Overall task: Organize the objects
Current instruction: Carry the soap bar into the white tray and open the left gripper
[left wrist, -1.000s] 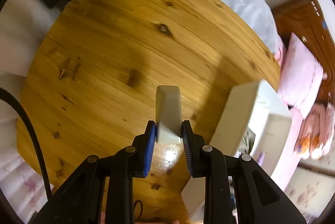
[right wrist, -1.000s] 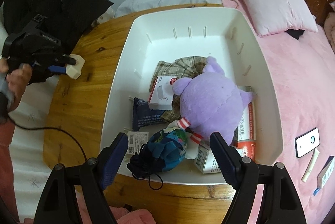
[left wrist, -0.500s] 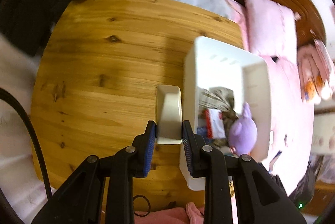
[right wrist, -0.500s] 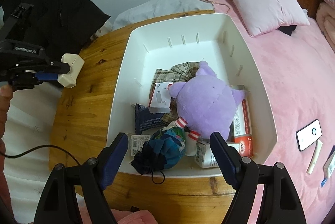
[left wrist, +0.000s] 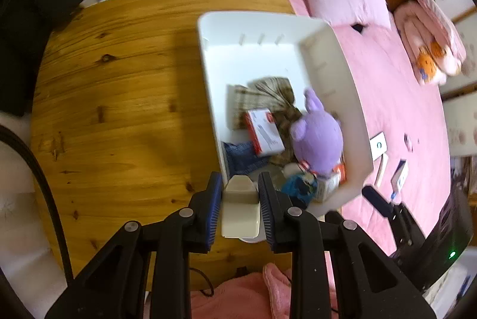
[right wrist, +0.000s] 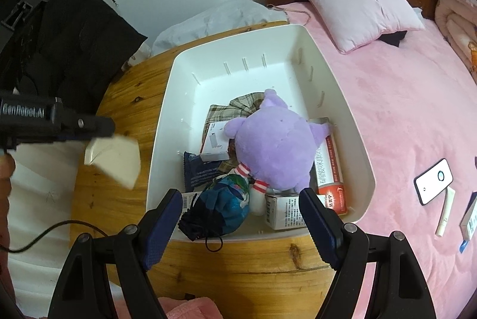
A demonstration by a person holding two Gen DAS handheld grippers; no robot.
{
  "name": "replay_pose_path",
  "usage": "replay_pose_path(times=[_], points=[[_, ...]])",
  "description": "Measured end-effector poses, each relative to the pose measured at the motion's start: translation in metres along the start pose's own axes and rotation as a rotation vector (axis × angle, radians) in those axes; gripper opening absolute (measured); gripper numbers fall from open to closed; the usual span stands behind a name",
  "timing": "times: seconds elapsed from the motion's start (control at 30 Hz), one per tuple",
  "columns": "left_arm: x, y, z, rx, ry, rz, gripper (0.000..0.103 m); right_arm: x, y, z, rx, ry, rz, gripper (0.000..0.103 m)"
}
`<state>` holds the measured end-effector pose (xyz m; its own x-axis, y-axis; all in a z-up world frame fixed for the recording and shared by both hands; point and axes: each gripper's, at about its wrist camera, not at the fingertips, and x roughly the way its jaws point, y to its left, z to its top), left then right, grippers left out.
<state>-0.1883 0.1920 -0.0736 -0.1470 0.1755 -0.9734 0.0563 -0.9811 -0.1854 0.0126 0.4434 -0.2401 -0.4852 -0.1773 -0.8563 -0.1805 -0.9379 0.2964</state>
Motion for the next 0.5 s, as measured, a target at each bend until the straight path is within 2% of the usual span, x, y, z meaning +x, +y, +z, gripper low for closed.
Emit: replay_pose_path(times=[0.27,0.5], points=[[0.008,-0.019,-0.010,0.047,0.027,-0.018,0.027,-0.006,-0.008,-0.003,0.013,-0.014,-0.013,0.081],[0.001,-0.030,-0.012,0.090,-0.016,0.015,0.028,-0.012,-0.012,-0.005,0.014,-0.024,-0.023,0.081]])
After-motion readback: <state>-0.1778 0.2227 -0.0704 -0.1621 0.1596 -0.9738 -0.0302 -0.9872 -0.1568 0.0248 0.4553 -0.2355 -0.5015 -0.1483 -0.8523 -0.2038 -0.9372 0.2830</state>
